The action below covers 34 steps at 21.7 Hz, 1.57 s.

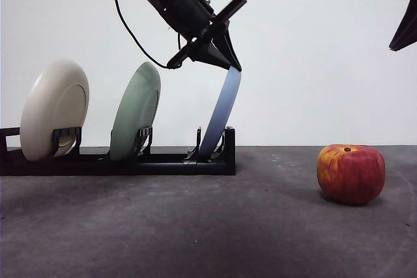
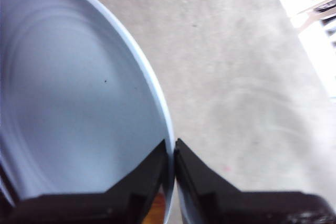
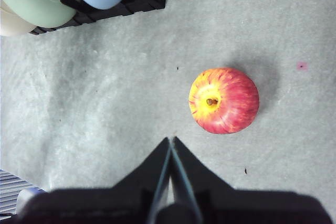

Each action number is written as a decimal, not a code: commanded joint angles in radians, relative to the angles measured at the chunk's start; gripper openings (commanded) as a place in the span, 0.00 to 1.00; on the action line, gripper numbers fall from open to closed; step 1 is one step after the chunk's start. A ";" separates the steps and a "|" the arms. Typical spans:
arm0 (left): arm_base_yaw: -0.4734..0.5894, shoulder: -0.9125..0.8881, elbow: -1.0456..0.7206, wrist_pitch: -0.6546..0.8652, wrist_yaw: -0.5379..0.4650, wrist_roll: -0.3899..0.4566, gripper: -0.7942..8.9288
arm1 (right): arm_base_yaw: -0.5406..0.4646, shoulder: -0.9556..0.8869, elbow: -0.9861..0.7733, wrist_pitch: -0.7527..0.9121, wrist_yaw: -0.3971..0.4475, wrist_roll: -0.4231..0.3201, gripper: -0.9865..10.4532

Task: Take the blue plate from the plate rack,put the plate on the table,take the apple from the table,put the apple in the plate

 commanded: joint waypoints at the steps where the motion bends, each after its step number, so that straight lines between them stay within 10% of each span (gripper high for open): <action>1: 0.012 -0.005 0.034 0.011 0.071 -0.054 0.08 | 0.001 0.001 0.004 0.001 -0.003 -0.010 0.09; 22: -0.024 -0.176 0.361 -0.473 0.120 0.218 0.08 | 0.001 0.001 0.004 -0.006 0.043 -0.007 0.09; 34: -0.048 -0.307 0.358 -0.616 -0.063 0.349 0.08 | 0.001 0.001 0.004 -0.022 0.077 -0.008 0.09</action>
